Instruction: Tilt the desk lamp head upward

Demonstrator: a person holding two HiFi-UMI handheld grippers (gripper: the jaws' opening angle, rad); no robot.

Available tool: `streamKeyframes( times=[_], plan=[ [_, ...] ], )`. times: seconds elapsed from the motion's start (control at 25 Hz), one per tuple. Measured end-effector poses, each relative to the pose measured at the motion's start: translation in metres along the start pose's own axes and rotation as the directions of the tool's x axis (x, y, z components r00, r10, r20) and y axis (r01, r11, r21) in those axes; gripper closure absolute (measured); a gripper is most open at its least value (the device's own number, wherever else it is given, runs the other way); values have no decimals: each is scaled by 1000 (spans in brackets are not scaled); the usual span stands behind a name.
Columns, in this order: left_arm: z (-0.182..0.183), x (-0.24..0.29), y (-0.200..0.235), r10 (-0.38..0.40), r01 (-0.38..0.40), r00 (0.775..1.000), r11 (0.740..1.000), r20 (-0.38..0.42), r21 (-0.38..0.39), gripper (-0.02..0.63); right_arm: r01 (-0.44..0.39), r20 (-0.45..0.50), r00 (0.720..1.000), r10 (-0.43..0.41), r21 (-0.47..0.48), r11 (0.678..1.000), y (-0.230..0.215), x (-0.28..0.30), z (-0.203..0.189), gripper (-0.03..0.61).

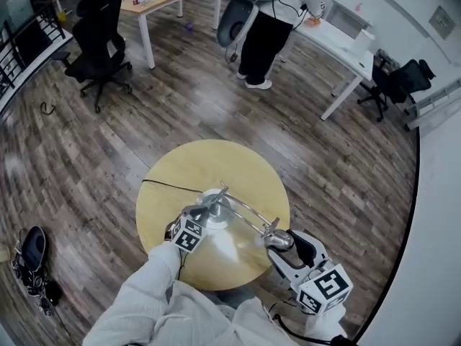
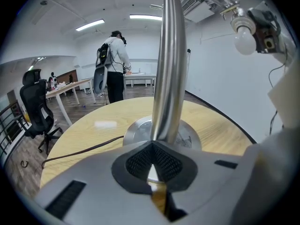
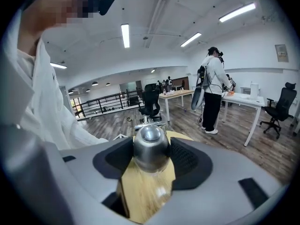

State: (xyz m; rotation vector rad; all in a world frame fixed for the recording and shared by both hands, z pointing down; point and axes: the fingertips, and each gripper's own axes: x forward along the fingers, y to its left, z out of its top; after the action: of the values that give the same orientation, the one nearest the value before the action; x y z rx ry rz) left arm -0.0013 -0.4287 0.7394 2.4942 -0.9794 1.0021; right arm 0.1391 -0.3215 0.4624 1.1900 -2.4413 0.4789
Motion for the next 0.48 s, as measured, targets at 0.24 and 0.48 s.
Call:
streamKeyframes(
  times=[0.24,0.48],
  plan=[
    [2,-1,-2,-7,7,1000,1000,0,4,615,17,-44,999,-20,-60,998,8,-3,31,318],
    [1,-3,-3,-5,5,1000,999,-5,36,615,30,-98,994,-40,-96,995,15,-3,55,319]
  ],
)
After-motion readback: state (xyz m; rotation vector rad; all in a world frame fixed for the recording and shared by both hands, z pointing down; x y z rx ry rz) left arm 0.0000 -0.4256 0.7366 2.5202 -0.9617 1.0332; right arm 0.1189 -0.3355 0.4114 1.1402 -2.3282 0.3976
